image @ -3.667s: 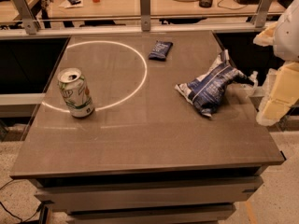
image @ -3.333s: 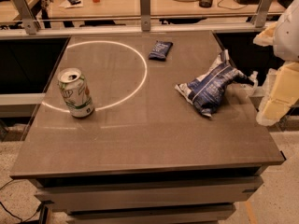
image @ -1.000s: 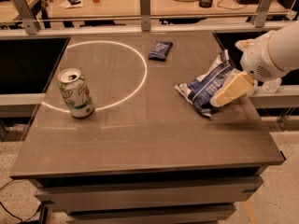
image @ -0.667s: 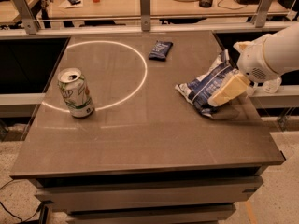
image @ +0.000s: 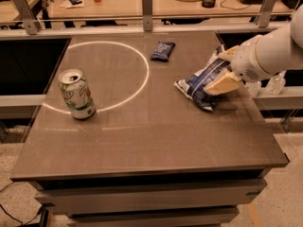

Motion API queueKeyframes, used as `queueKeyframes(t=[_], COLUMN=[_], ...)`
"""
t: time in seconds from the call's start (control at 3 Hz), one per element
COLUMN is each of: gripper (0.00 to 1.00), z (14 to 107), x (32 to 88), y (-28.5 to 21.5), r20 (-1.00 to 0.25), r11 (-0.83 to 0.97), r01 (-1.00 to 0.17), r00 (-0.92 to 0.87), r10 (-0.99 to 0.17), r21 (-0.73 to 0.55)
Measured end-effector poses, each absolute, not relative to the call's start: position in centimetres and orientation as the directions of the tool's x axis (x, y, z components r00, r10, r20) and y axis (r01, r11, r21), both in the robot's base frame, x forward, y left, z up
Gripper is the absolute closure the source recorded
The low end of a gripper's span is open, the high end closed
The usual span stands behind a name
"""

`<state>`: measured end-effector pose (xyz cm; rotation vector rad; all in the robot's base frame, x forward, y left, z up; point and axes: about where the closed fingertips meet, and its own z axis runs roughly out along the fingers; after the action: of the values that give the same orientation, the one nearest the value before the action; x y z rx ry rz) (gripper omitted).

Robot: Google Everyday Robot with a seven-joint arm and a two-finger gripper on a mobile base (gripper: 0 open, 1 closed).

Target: Move blue chip bag near rxbar blueberry

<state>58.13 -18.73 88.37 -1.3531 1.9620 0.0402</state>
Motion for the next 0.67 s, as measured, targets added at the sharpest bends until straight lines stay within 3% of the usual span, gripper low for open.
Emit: queueKeyframes(t=[0.67], gripper=[0.86], z=[91.1], x=[58.6], y=[-19.5], r20=[-0.614], r11=[0.476], r01=[-0.795], r00=[-0.170], r10=[-0.770], r21=[-0.376])
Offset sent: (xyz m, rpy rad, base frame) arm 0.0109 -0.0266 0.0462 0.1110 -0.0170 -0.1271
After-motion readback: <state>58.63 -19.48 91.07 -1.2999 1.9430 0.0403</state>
